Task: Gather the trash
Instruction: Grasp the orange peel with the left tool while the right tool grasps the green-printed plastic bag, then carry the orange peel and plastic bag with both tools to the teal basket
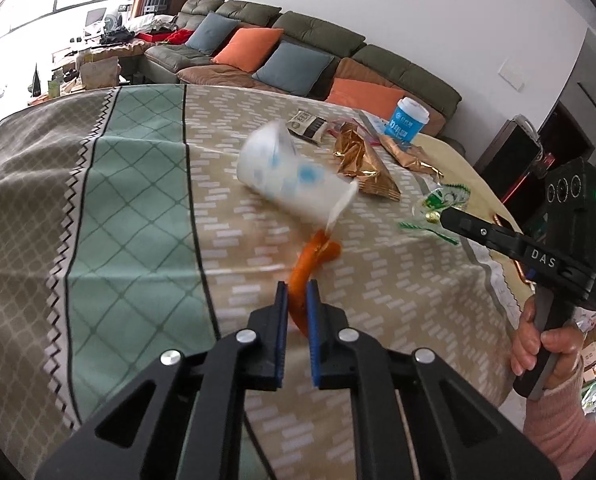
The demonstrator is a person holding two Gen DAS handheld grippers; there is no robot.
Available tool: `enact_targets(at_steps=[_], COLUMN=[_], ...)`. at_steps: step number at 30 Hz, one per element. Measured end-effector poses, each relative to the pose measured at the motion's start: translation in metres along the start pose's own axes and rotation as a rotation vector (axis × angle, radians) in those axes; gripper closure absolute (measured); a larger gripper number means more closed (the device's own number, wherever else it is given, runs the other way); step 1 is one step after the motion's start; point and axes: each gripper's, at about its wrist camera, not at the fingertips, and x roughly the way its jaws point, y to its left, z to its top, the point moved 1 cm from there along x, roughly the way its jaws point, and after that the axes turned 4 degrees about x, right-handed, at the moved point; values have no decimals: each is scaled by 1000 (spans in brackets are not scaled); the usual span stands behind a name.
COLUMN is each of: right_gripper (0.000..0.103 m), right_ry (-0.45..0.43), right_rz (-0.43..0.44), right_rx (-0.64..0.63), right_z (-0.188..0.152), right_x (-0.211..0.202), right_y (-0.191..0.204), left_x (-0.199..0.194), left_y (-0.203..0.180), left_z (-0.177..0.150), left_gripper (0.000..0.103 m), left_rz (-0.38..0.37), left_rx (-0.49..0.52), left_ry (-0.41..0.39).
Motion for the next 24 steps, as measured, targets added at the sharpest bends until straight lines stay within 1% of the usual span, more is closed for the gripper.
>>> enact_targets(at_steps=[6,12,19,24], right_gripper=[100,100,100,100], right_ry=[-9,-9,22,57], right_rz=[32,92,176,227], right_rx=[-21,-42,-102,-136], right_z=[-2,-3,-10,-15], right_x=[-6,-9,1,14], right_y=[13,27,58,79], left_x=[-22,-40,-67,-88], left_y=[4,8,23,31], left_z=[-11,-20,-33,-41], left_gripper=[93,93,93,93], left_rz=[6,12,37,70], left_rx=[4,2,-29,-47], left_ry=[-29,-49,-87,-117])
